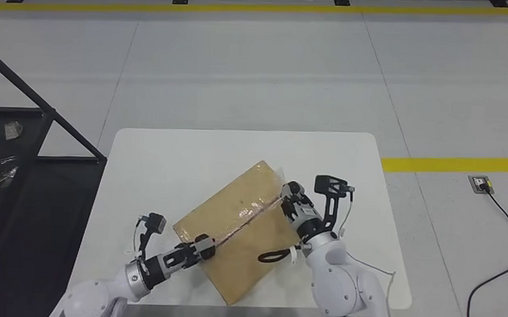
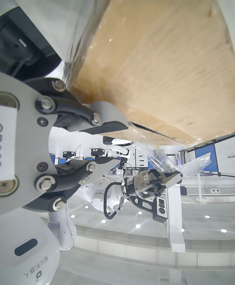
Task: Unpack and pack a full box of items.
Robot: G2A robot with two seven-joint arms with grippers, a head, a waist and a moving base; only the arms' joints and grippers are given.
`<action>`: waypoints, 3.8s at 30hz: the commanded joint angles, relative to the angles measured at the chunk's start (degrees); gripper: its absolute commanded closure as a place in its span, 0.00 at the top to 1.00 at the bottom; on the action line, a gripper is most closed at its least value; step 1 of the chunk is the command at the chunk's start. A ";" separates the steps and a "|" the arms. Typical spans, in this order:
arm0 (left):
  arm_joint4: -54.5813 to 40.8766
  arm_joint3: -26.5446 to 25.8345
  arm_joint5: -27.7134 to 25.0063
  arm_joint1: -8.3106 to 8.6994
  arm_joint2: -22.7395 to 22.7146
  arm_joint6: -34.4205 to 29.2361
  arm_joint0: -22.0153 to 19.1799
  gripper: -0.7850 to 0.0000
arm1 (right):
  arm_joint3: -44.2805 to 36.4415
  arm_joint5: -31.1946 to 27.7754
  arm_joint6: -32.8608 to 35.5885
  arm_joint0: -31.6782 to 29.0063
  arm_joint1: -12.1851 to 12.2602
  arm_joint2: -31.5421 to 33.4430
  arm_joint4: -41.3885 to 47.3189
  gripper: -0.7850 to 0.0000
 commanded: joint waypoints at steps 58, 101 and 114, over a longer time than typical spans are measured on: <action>3.55 1.58 -2.38 0.26 2.98 1.16 -0.19 0.33 | 1.30 -5.76 6.68 2.45 0.94 2.48 11.57 1.00; 3.45 1.46 -2.62 0.53 3.44 1.34 -0.29 0.29 | 7.87 -4.27 7.57 8.94 2.87 -1.94 14.44 1.00; 3.51 1.77 -2.54 0.55 3.95 1.25 -0.76 0.28 | 8.41 -6.98 5.48 9.61 2.59 -3.65 21.81 1.00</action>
